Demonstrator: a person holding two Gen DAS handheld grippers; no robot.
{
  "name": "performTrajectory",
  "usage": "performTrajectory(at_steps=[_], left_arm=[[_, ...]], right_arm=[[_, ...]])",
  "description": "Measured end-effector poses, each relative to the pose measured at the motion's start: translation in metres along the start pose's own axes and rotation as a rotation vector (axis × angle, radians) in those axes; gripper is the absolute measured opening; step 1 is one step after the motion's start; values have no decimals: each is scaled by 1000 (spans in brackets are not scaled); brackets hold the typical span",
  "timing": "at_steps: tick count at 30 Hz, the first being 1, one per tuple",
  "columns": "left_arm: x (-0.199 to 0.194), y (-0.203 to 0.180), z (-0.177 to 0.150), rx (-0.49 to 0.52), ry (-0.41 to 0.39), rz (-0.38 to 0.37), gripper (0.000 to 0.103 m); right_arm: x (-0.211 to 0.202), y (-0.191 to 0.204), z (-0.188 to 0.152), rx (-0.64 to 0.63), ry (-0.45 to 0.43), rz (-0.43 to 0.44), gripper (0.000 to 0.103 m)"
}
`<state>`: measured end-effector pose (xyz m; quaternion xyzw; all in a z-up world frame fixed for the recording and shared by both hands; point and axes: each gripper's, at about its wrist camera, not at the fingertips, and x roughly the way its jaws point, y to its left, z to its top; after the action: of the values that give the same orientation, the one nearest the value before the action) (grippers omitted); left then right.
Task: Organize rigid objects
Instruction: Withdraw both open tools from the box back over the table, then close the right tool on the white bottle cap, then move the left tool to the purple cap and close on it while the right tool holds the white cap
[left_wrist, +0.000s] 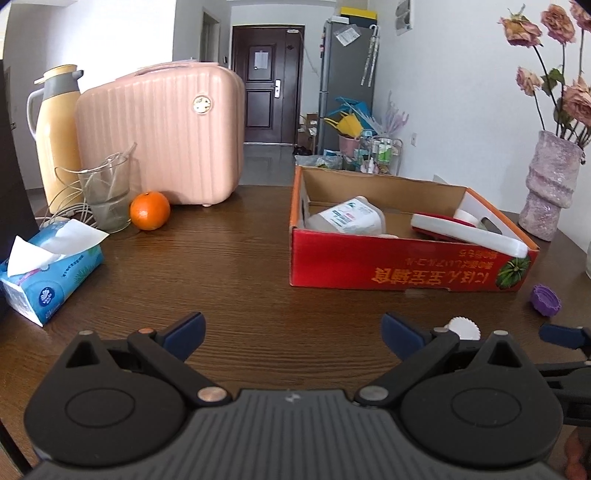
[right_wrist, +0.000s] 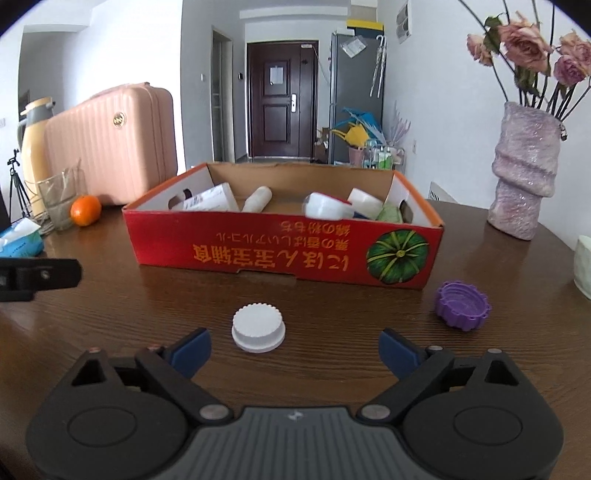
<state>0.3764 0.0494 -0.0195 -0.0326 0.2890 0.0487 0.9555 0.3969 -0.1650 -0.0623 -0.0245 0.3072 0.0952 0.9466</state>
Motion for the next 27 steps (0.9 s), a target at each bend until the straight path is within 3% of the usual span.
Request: performTrajectory(at_steps=[4,12,16,27], left_arm=[[1,3,1,-8,-1,4,103],[5,5,1,-11,14,9,103],[6,5,0,-6,17,11,103],[9,5,0,-6,20,17,103]], right_arm=[[15,7,7,0,18,-8,93],[39,20,14,-12,56,-12,76],[41,21,13,-6,69,23,40],[19,24,11,-23,-18,13,39]])
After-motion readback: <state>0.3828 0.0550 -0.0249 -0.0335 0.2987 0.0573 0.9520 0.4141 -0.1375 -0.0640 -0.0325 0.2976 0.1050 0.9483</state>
